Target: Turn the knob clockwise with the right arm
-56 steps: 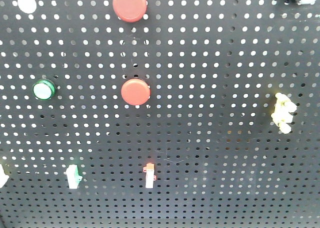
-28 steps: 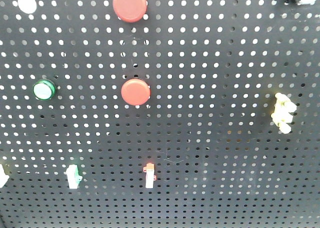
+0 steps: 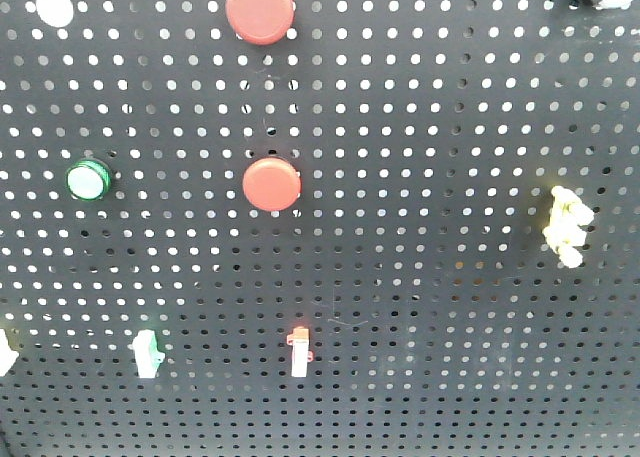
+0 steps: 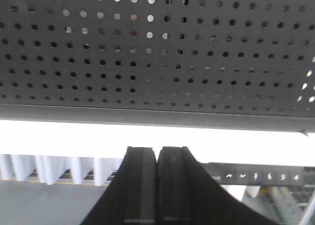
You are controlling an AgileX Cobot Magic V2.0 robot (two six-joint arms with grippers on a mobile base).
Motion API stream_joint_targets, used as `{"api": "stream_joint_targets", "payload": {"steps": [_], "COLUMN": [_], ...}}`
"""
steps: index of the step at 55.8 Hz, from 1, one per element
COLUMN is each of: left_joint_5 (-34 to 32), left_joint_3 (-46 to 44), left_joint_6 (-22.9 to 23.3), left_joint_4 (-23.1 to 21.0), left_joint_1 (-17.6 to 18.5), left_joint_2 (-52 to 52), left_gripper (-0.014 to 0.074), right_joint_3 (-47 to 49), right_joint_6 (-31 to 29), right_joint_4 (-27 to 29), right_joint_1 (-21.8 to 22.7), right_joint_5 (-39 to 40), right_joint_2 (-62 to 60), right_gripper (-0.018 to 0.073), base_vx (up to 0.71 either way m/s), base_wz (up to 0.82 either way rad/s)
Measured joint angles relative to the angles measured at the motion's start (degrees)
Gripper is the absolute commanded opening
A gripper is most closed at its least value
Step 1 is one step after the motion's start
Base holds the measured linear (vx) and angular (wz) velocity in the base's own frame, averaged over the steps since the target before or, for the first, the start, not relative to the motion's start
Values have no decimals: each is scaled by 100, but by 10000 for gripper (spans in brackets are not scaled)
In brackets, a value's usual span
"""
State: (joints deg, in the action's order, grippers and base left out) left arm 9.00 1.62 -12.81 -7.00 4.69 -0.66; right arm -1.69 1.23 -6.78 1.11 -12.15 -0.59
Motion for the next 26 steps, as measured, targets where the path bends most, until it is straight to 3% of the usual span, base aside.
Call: {"api": "stream_joint_targets", "payload": {"steps": [26], "left_joint_5": [0], "left_joint_3": [0], "left_joint_6": [0], "left_joint_4": [0], "left_joint_1": [0], "left_joint_2": [0], "left_gripper": [-6], "right_joint_3": [-11], "right_joint_6": [23], "right_joint_4": [-71], "right_joint_1": [0], "right_joint_5": [-451], "right_joint_2": [0], "right_gripper": [-4], "base_vx": [0], "base_wz": [0]}}
